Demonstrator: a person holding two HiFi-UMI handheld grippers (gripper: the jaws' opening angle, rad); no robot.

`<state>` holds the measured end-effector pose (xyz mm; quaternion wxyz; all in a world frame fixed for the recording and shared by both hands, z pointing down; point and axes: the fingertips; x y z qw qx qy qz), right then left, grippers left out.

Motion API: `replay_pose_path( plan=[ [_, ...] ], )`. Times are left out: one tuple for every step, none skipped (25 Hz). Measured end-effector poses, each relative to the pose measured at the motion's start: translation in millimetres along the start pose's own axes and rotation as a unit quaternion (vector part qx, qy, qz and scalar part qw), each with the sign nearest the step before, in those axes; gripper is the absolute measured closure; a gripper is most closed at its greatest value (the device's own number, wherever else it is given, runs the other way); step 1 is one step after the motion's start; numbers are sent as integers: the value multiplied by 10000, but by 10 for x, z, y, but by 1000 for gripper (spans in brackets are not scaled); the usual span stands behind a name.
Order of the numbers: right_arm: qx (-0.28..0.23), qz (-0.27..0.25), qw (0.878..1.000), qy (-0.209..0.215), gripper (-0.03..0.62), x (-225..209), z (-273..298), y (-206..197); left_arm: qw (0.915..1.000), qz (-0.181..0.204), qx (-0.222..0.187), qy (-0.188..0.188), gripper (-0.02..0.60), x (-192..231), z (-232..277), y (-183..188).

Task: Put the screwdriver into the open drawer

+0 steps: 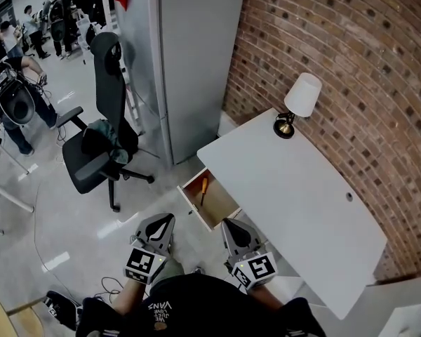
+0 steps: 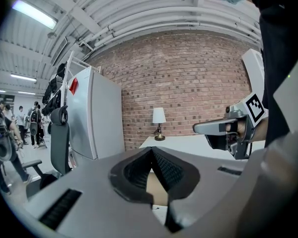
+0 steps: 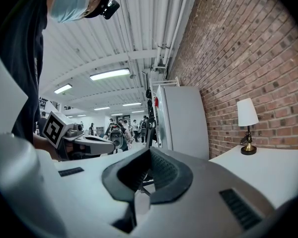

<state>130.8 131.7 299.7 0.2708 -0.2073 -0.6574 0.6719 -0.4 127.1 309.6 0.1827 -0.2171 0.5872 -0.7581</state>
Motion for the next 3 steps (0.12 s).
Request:
replay_pose_path(
  plan=[
    [1,0,10000,-6,595,6,10,3,10000,-3,2,-1,575,13,-5,-1],
    [1,-1,10000,-12,595,12,21,7,10000,-5,6,-4,574,28,-10,-2],
    [2,-1,10000,-18,595,18,32,12,10000,-6,12,-9,575,42,-15,-3]
  ],
)
Point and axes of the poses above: the fingertips, and each gripper's own axes: z forward along the fingers, x to its left, y out of its top, and after that the axes turned 10 degrees about -z, right-handed
